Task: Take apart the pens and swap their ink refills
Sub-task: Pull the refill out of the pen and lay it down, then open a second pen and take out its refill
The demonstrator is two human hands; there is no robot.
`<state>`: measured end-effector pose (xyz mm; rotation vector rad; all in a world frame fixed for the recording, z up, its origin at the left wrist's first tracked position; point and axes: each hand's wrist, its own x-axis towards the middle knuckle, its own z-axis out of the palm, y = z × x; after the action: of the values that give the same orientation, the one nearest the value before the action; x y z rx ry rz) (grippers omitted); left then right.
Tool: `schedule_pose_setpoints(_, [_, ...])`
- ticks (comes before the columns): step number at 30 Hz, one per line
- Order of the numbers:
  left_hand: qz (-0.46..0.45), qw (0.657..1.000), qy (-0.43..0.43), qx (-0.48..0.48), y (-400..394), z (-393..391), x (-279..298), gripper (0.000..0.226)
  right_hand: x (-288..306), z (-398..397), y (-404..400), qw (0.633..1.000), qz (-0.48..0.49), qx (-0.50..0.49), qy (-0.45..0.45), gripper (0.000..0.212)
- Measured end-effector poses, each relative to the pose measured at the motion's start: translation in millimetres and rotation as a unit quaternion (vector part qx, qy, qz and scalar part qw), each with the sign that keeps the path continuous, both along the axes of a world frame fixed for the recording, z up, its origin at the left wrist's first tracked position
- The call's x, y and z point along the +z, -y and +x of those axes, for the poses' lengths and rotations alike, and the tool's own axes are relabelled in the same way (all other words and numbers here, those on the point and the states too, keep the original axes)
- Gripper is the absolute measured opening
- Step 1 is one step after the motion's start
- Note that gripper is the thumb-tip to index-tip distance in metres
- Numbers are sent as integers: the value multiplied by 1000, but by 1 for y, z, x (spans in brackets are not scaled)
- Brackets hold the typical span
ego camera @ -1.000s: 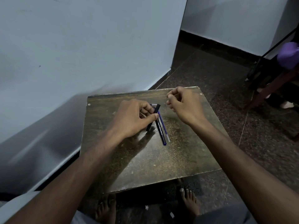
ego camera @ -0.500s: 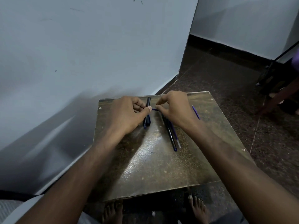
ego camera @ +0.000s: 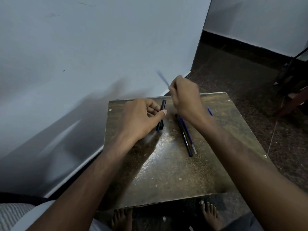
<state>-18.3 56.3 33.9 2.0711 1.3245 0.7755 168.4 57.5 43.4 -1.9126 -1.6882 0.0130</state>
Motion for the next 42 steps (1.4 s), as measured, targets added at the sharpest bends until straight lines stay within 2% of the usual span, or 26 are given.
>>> schedule_pose_setpoints(2, [4,1000,5,-8,0,-1,-1,18,9,4,5,987,59,-11,-150,16])
schedule_pose_setpoints(4, [5,1000,4,-21,2,0,-1,18,13,7,17,949,57,15,-309,20])
schedule_pose_setpoints(6, [7,1000,-7,-29,5,1,-1,16,12,7,28,916,37,45,-396,22])
schedule_pose_setpoints(12, [6,998,-16,-56,11,6,-1,14,11,11,51,892,3,73,-446,20])
schedule_pose_setpoints(16, [8,998,-24,-64,16,11,-1,15,11,16,56,898,-1,76,-434,25])
schedule_pose_setpoints(19, [10,997,-21,-70,17,12,-2,16,9,19,56,898,-4,79,-432,19])
schedule_pose_setpoints(24, [13,997,-27,-71,16,12,0,13,4,20,55,915,-28,95,-391,15])
schedule_pose_setpoints(27, [9,998,3,-59,13,9,2,13,4,20,56,922,-39,106,-371,17])
schedule_pose_setpoints(31, [30,999,37,9,4,-1,5,14,5,16,54,929,-16,79,-360,25])
schedule_pose_setpoints(34, [49,996,40,58,-3,-12,6,17,1,12,52,976,-31,57,-206,15])
schedule_pose_setpoints(37, [54,995,37,82,-5,-20,7,15,4,0,54,992,-63,91,-66,16])
schedule_pose_setpoints(39, [47,994,38,95,-6,-22,7,14,3,-7,55,985,-104,135,26,33])
schedule_pose_setpoints(42, [46,993,39,99,-7,-22,6,17,1,-16,56,959,-180,147,164,61])
